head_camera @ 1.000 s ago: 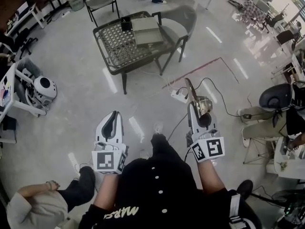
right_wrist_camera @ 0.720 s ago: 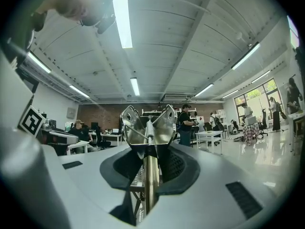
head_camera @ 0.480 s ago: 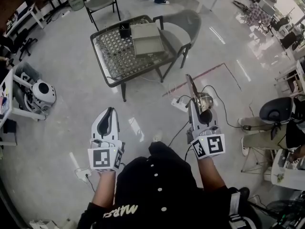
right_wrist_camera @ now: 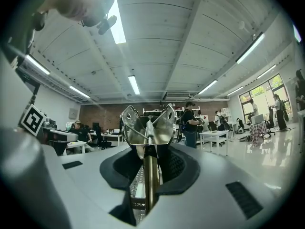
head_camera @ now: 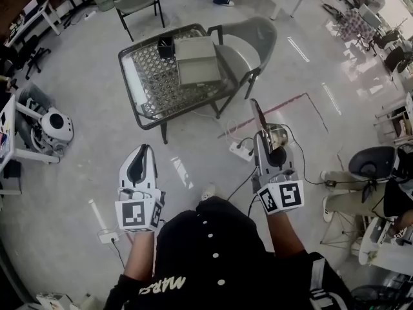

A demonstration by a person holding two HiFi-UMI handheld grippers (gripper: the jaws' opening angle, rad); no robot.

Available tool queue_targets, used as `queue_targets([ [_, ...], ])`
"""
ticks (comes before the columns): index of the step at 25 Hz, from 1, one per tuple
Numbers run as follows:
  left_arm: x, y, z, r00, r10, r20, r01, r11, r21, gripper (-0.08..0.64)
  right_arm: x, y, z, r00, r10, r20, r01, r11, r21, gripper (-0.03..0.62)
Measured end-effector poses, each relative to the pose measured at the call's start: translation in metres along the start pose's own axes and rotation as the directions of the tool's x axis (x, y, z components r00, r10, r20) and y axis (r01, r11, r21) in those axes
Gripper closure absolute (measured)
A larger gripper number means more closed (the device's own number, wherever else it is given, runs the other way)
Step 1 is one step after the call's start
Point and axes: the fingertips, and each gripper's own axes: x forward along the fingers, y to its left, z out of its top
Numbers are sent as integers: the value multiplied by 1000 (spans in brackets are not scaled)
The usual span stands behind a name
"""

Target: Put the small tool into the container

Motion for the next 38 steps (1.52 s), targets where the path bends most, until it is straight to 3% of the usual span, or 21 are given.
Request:
queue_targets([
  [9,55,-10,1,999,42,2,-42,999,13,518,45,-49,-8,1000,18,4,-18,1000,0,488],
  [20,81,-11,-2,998,57,-23,-57,998,6,518,76,-66,-14,999,48,-26,-48,999,5,488],
  [30,140,7,-3,999,30,-9,-30,1000,-7,518,122,-83,-20,999,33,-24,-33,999,-6,488],
  [38,207,37,5,1000,23,3,-23,1000,-6,518,190,-99,-17,1000,24,-12,-24,1000,-16,488],
])
